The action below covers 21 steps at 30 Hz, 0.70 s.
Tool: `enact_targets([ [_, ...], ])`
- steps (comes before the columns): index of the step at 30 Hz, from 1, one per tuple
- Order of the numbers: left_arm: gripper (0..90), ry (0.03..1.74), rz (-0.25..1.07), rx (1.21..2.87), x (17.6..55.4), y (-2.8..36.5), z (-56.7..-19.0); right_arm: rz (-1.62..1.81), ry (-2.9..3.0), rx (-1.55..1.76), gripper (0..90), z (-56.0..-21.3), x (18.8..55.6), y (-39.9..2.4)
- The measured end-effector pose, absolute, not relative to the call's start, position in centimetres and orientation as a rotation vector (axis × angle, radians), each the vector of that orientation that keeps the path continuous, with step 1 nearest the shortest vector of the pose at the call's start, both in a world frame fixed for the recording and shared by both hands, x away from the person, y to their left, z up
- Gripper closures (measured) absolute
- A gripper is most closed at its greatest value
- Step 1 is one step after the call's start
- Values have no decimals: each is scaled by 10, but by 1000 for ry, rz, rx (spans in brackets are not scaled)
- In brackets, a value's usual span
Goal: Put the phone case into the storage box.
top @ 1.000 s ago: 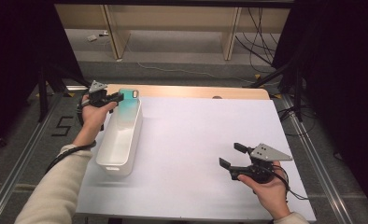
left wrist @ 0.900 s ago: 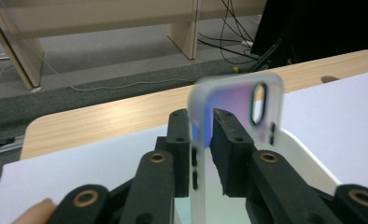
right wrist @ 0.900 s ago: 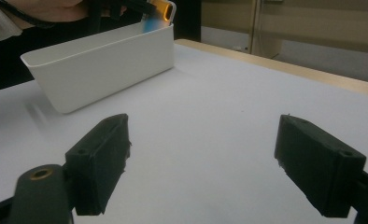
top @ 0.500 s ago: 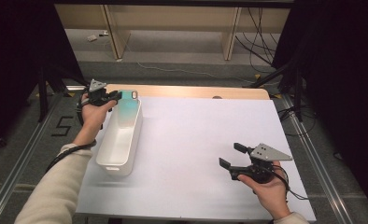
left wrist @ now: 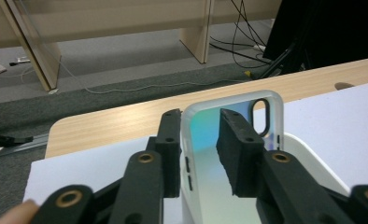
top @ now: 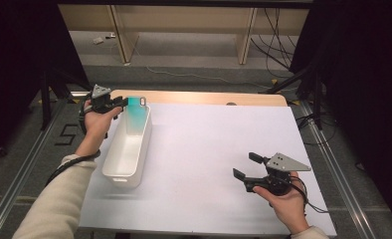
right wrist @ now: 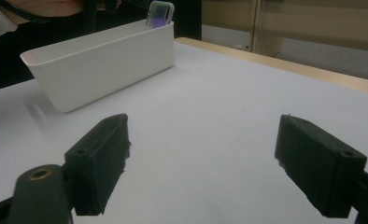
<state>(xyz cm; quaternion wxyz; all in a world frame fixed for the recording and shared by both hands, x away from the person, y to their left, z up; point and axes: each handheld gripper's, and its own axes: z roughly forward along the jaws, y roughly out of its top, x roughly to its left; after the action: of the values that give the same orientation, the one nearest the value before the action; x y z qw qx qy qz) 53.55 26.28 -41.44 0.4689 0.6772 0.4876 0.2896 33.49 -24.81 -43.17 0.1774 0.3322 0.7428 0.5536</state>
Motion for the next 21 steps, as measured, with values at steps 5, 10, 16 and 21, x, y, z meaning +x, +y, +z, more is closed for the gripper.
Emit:
enact_targets([
  [5,613,1196,690,1650,532,262,-413,1547,2101,948,186,-431,334,-249],
  [10,521,1176,697,1657,526,260,-408,1537,2105,951,184,-430,334,-250],
  [16,441,1165,687,1635,518,260,-405,1562,2100,939,182,-431,335,-248],
  [21,350,1171,666,1613,510,258,-402,1560,2099,940,182,-431,335,-248],
])
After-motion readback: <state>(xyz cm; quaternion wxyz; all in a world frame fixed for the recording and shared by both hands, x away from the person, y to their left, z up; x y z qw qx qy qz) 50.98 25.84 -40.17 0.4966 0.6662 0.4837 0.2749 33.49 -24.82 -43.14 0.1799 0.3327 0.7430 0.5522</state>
